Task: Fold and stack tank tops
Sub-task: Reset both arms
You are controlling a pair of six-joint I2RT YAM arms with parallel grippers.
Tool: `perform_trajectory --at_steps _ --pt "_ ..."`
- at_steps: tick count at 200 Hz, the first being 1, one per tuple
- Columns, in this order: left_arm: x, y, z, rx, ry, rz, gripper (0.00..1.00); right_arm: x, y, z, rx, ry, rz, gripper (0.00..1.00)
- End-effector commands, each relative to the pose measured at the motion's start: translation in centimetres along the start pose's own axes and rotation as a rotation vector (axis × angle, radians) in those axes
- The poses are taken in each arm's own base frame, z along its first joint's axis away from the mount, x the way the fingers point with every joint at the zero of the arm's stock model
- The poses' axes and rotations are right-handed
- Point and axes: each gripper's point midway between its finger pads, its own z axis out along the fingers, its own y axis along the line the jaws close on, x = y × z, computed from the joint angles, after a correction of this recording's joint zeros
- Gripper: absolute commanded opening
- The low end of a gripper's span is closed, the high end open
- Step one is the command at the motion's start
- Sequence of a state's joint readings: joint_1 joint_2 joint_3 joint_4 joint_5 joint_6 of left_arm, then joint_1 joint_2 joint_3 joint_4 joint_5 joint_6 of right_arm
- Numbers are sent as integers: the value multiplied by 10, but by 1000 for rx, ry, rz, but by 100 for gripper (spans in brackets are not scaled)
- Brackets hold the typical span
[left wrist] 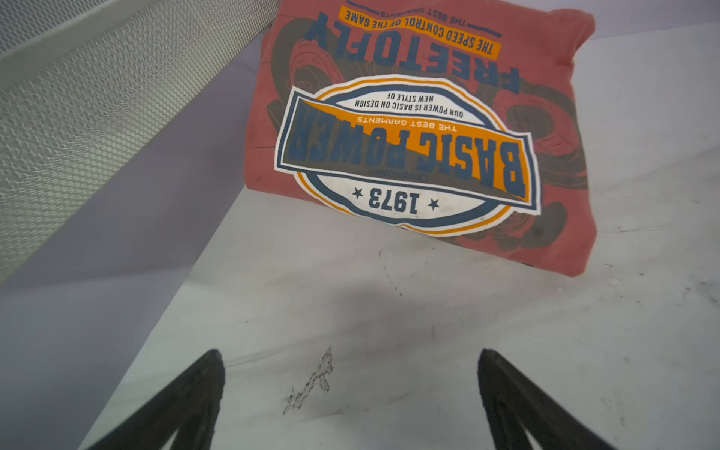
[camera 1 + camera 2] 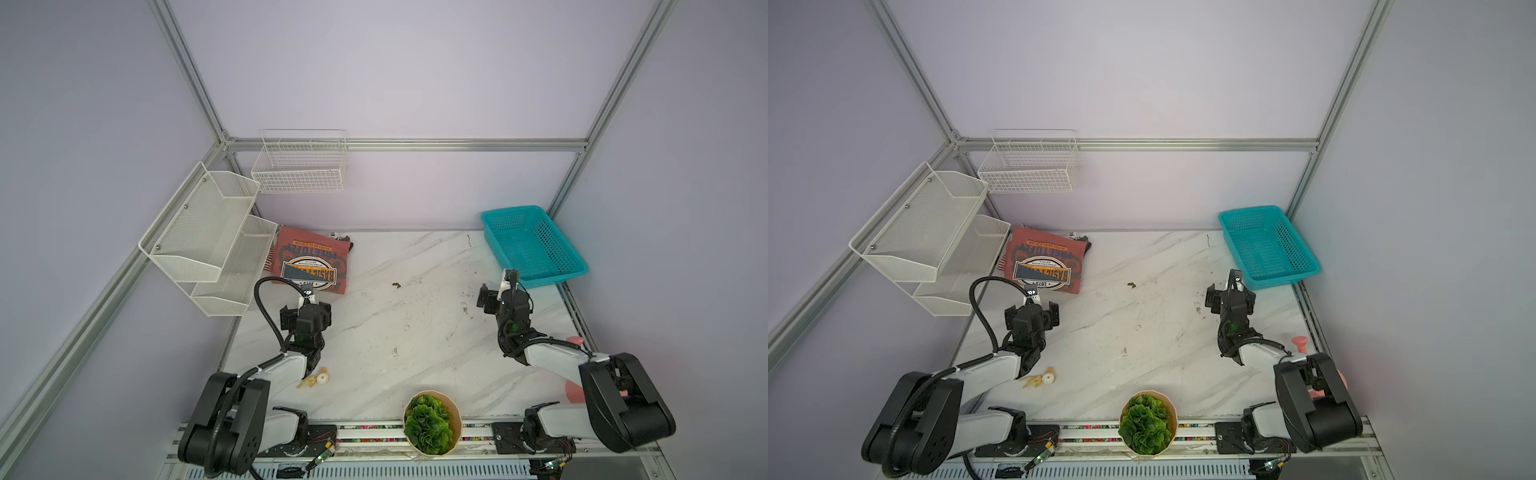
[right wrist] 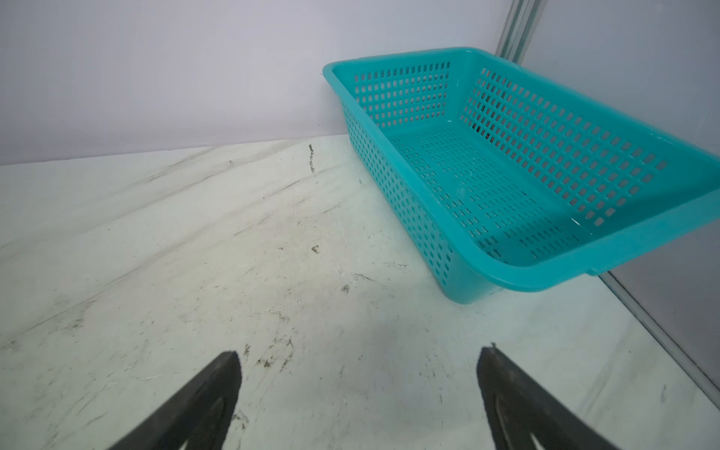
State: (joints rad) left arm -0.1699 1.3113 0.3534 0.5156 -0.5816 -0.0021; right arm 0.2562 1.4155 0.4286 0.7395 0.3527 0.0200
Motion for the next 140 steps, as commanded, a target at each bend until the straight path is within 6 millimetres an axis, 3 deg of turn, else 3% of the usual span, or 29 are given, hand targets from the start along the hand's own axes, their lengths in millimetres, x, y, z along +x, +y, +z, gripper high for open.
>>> perform_trajectory --at_steps 1,50,71,84,118,140 --pt "-41 11 -1 -24 -187 -73 100 -42 -5 5 15 -235 53 97" --pt "-47 9 10 60 -244 -185 100 -45 -11 17 19 -302 30 97" --pt "-26 3 23 52 -224 -180 100 -34 -16 22 12 -317 26 97" --pt "-28 2 25 45 -269 -167 100 -27 -19 27 16 -337 37 98" --pt "-24 -1 41 42 -169 -158 100 -18 -31 46 65 -241 89 97" --pt "-23 2 40 49 -167 -176 100 -22 -34 43 73 -262 76 97"
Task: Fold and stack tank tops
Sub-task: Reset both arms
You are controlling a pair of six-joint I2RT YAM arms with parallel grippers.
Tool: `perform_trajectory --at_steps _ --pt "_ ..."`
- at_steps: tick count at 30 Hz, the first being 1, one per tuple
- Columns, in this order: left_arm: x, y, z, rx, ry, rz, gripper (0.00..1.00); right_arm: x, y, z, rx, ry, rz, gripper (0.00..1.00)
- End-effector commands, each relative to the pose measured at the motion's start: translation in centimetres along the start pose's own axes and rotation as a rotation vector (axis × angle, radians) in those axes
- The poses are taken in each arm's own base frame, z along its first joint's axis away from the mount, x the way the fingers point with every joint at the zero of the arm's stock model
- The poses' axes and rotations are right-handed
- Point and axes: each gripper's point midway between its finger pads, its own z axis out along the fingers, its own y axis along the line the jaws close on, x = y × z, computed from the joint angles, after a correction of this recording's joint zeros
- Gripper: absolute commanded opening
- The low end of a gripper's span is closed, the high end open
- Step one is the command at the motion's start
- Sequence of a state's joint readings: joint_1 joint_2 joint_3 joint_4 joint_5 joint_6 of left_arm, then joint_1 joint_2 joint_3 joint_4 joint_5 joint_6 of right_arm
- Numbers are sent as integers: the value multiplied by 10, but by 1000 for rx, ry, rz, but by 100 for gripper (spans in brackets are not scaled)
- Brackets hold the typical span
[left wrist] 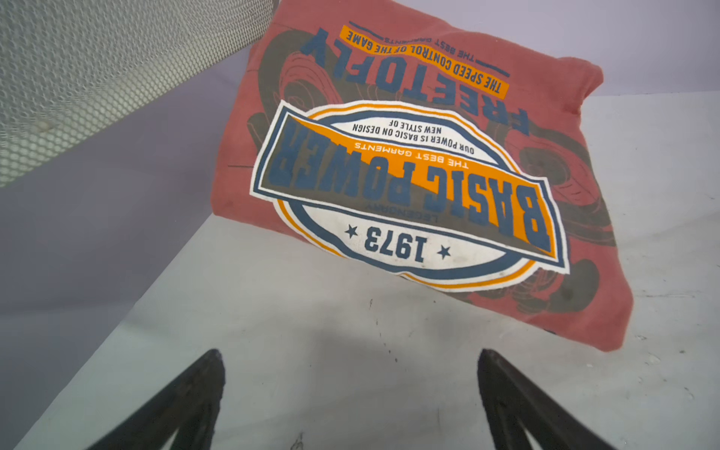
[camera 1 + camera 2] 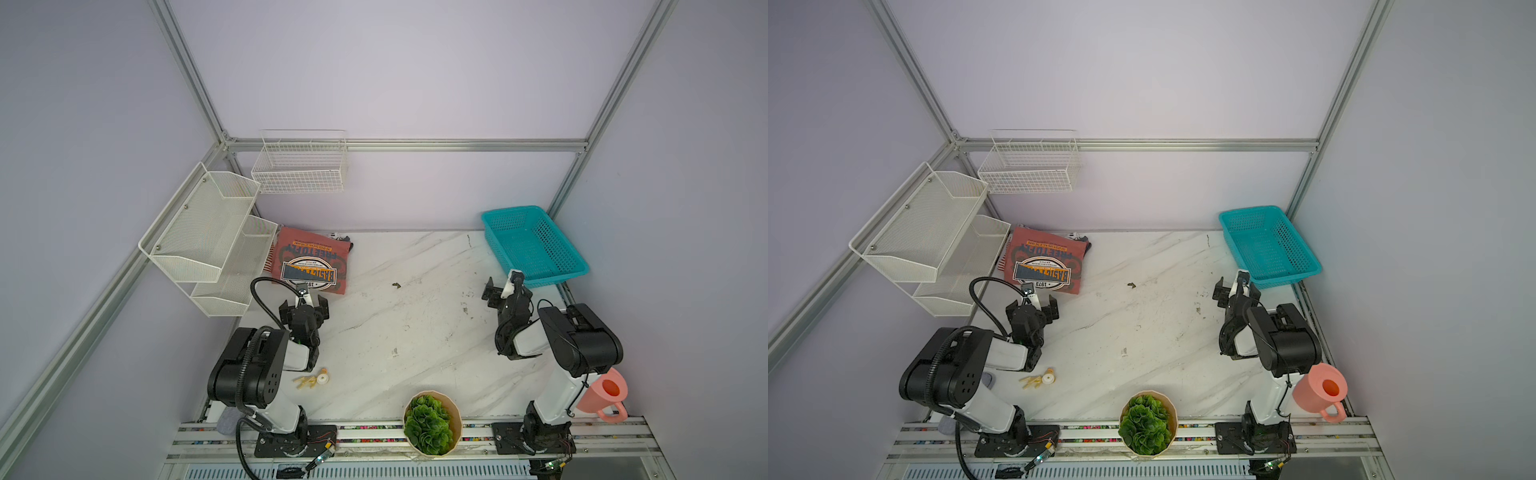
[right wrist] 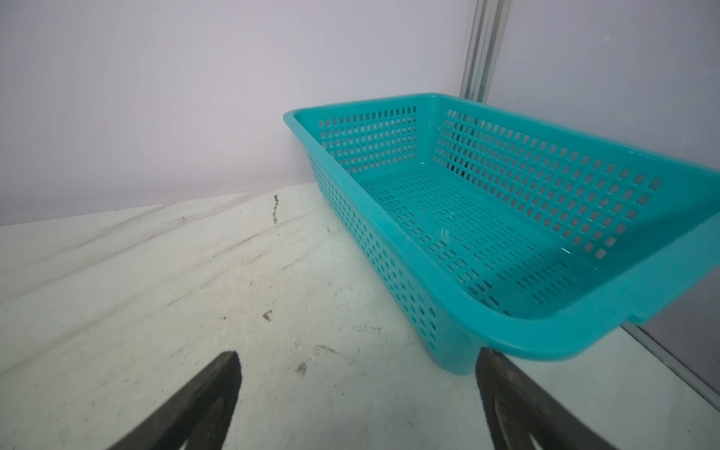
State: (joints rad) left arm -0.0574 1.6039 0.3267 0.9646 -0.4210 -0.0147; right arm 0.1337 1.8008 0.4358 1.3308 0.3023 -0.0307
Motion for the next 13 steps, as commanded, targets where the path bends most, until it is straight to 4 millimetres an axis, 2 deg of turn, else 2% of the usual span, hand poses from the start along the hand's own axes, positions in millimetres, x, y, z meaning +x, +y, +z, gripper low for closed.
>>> perform_trajectory --at_steps 1,13 --pt "-30 3 5 -3 -75 -64 100 -21 -5 2 25 -67 25 97" --pt "-30 3 5 -5 -71 -61 100 -21 -4 4 22 -65 24 97"
